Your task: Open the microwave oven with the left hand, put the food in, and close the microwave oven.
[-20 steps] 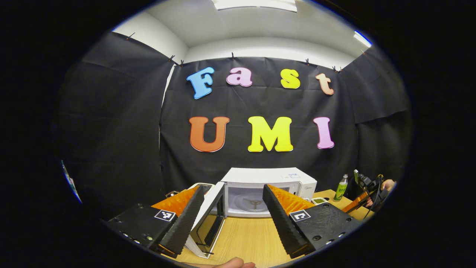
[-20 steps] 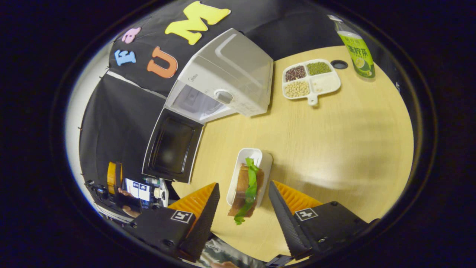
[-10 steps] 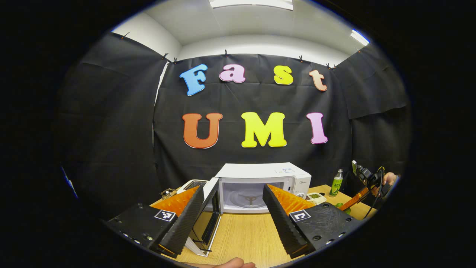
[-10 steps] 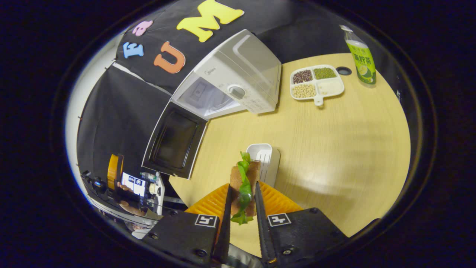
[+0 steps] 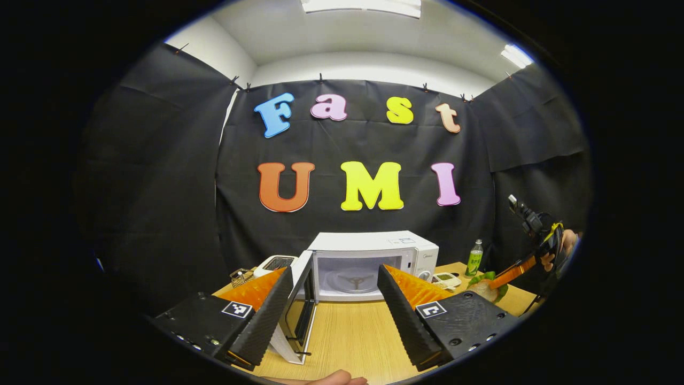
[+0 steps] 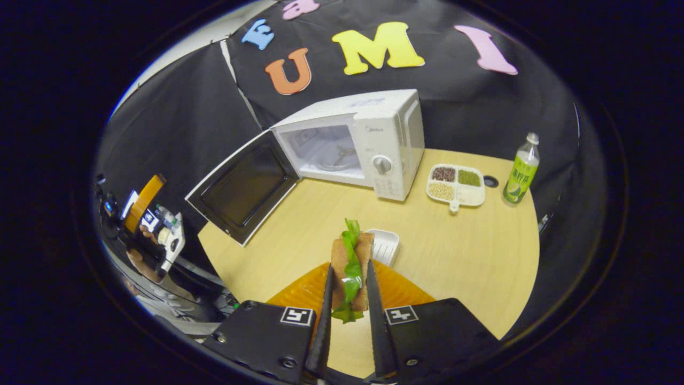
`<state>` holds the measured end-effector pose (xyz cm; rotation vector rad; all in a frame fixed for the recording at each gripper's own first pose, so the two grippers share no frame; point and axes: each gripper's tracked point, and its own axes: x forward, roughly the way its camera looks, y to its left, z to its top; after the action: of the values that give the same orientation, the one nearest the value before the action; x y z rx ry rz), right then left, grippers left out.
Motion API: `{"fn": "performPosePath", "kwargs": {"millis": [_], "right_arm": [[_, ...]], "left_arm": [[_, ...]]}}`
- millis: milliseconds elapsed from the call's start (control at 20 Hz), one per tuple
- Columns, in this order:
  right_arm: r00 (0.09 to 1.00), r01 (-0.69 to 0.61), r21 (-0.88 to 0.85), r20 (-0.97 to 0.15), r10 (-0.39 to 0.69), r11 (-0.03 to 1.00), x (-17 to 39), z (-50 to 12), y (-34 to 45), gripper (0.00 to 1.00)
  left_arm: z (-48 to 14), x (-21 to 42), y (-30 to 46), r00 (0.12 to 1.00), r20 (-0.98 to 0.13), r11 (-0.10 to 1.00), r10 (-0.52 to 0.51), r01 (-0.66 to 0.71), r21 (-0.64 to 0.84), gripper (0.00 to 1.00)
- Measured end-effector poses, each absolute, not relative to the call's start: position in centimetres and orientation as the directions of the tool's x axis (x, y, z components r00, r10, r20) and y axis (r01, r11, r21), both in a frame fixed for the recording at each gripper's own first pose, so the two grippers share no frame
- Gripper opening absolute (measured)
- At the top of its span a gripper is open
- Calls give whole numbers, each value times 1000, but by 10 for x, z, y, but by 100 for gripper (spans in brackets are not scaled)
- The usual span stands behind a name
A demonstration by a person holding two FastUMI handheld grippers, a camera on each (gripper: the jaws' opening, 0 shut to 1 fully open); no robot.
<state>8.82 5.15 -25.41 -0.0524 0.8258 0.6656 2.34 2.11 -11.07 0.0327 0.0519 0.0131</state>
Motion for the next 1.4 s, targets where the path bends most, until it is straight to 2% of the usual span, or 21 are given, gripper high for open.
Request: {"fn": "performPosePath", "kwargs": {"millis": [300, 500, 700, 750, 800, 850, 900, 950, 1000, 1050, 1100, 1150, 1200, 1250, 1350, 1400], "right_arm": [[643, -599, -53, -627, 440, 799, 81, -231, 96, 36], [680, -617, -133, -586, 440, 776, 77, -225, 148, 36], [746, -592, -220, -515, 423, 775, 97, -224, 201, 36], [766, -578, -234, -486, 420, 782, 106, -224, 214, 28], [786, -560, -242, -456, 417, 792, 114, -223, 227, 36], [802, -545, -245, -430, 415, 802, 121, -224, 238, 36], [815, -530, -237, -407, 412, 814, 129, -224, 249, 29], [827, -516, -225, -382, 412, 826, 136, -225, 259, 28], [839, -498, -208, -359, 408, 842, 144, -226, 268, 28], [851, -481, -188, -334, 405, 857, 154, -227, 276, 36], [863, -463, -165, -311, 399, 871, 164, -228, 283, 28], [872, -447, -142, -290, 395, 883, 175, -231, 290, 36], [878, -435, -114, -272, 393, 893, 185, -234, 297, 36], [887, -418, -83, -252, 387, 904, 196, -238, 302, 29], [904, -375, 13, -218, 369, 927, 219, -247, 311, 29], [911, -347, 82, -207, 356, 934, 230, -253, 314, 36]], "left_arm": [[-118, 6, 36, 998, -55, 999, -22, 24, 32, 95], [-120, 0, 45, 998, -54, 999, -38, 39, 11, 95], [-128, -8, 55, 997, -68, 999, -46, 46, 3, 95], [-130, -9, 57, 996, -72, 999, -46, 47, 3, 95], [-131, -10, 59, 996, -75, 999, -47, 47, 3, 95], [-130, -12, 60, 996, -75, 999, -47, 47, 4, 95], [-131, -13, 62, 996, -74, 999, -48, 48, 5, 95], [-131, -13, 62, 996, -73, 999, -50, 50, 5, 95], [-132, -14, 62, 996, -73, 999, -53, 54, 5, 95], [-131, -14, 62, 996, -71, 998, -57, 57, 4, 95], [-130, -14, 63, 996, -67, 998, -58, 59, 4, 95], [-129, -14, 63, 996, -64, 998, -60, 61, 5, 95], [-130, -13, 64, 996, -64, 998, -62, 63, 7, 95], [-131, -12, 65, 996, -63, 998, -63, 64, 9, 95], [-131, -10, 68, 997, -55, 998, -59, 59, 0, 95], [-131, -6, 67, 997, -54, 998, -60, 60, -10, 95]]}}
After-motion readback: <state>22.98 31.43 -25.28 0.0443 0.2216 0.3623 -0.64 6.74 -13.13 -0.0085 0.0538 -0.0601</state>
